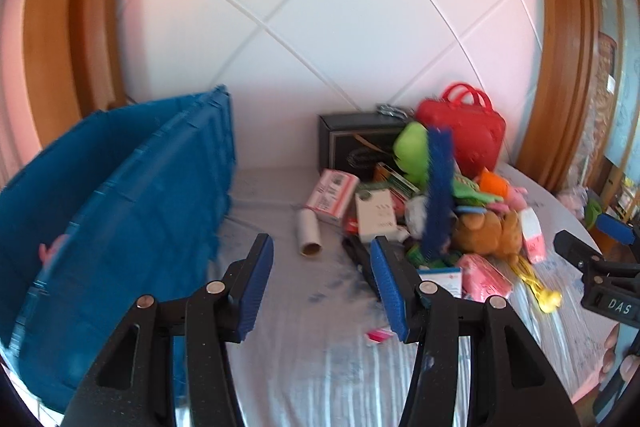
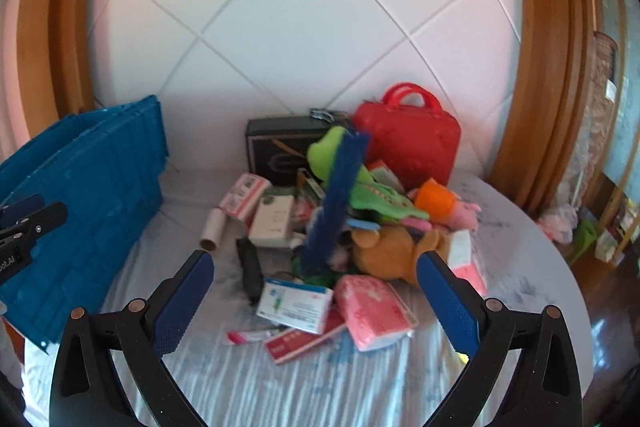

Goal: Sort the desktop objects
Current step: 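Grasp the pink-white toothpaste tube with left gripper while right grasps the yellow toy clamp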

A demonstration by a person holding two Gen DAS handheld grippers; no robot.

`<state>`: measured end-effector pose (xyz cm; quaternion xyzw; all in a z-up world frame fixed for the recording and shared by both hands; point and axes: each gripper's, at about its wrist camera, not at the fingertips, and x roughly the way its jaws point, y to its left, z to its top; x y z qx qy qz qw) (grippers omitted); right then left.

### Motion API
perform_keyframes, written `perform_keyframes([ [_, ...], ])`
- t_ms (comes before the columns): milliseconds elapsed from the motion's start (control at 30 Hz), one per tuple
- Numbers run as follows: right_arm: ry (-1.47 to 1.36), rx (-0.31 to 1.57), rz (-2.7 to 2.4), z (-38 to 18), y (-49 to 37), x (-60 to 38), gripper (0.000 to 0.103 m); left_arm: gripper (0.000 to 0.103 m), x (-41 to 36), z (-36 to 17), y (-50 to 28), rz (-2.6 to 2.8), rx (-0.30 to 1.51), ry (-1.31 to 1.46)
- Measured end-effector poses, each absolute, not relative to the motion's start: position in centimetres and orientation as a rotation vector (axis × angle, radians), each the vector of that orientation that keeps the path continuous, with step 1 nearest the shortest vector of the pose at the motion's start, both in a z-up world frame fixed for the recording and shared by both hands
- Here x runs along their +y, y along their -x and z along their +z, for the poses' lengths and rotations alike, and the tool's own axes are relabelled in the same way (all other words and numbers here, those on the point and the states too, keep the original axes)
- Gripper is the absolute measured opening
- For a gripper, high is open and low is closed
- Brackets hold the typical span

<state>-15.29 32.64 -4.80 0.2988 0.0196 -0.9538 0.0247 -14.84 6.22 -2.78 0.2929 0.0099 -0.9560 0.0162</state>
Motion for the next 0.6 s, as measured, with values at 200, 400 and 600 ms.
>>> perform_keyframes([
  [200, -1.106, 0.016, -2.98, -8.8, 15.9, 39.4, 0.103, 0.05, 11.3, -9.0, 18.3, -2.957, 0.06, -1.181],
  [400, -1.335, -0.057, -2.992, -14.3, 16.9, 47.2, 0.103, 0.05, 13.7, -17.0, 21.3, -2.883, -0.095, -1.376],
  [600, -1.587, -0.147, -2.962, -20.1, 17.3, 54.2, 0.103, 0.05, 13.9, -24.3, 24.7, -2.803, -0.155, -1.587],
])
